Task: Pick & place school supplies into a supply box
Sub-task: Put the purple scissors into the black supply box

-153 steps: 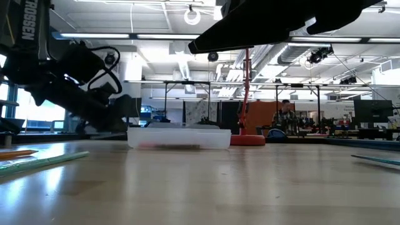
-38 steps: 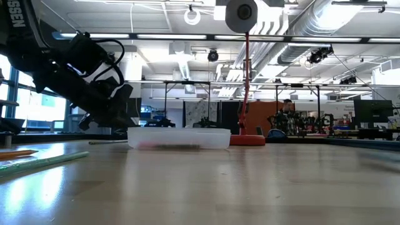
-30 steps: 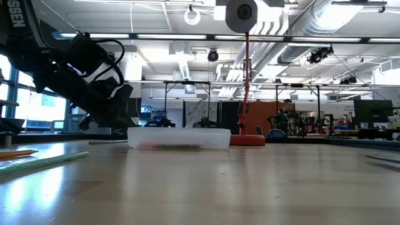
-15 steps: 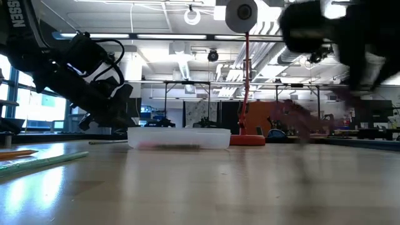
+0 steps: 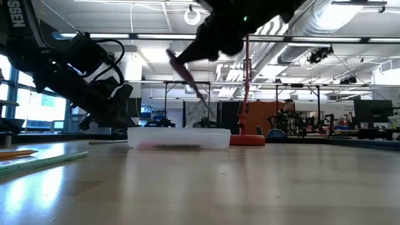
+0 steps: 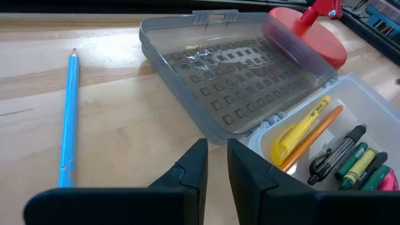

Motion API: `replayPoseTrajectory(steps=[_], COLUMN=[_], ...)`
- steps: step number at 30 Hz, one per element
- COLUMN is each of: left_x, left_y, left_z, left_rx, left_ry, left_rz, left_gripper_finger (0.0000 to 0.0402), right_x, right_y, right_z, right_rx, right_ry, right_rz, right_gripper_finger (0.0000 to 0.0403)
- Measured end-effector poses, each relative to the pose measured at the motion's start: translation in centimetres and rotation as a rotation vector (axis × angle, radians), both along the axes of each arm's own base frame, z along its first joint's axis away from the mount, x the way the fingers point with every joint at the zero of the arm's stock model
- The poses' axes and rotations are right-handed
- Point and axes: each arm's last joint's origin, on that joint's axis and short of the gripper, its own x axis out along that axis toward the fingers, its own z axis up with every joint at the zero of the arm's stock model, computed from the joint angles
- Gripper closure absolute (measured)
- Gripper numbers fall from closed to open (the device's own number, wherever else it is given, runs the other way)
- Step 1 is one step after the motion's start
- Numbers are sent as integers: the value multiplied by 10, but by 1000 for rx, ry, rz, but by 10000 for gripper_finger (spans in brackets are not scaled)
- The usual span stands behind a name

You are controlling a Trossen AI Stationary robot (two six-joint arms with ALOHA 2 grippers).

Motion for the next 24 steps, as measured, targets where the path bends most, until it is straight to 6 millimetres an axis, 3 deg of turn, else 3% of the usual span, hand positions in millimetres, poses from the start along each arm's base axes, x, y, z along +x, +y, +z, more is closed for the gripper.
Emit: replayPoseTrajectory(steps=[10, 14, 24], left_x=[0, 0, 0], left_y=[0, 0, 0], left_z=[0, 0, 0], left_rx=[0, 0, -1], left_ry=[2, 0, 2], left_rz=[0, 0, -1], left_gripper_finger=[309, 309, 309], right_x=[34, 38, 38], right_y=[-15, -19, -21], right_z=[-62, -70, -71], right_rx=[-175, -309, -305], right_ry=[193, 235, 232], right_rz=[23, -4, 9], right_gripper_finger=[402, 398, 388])
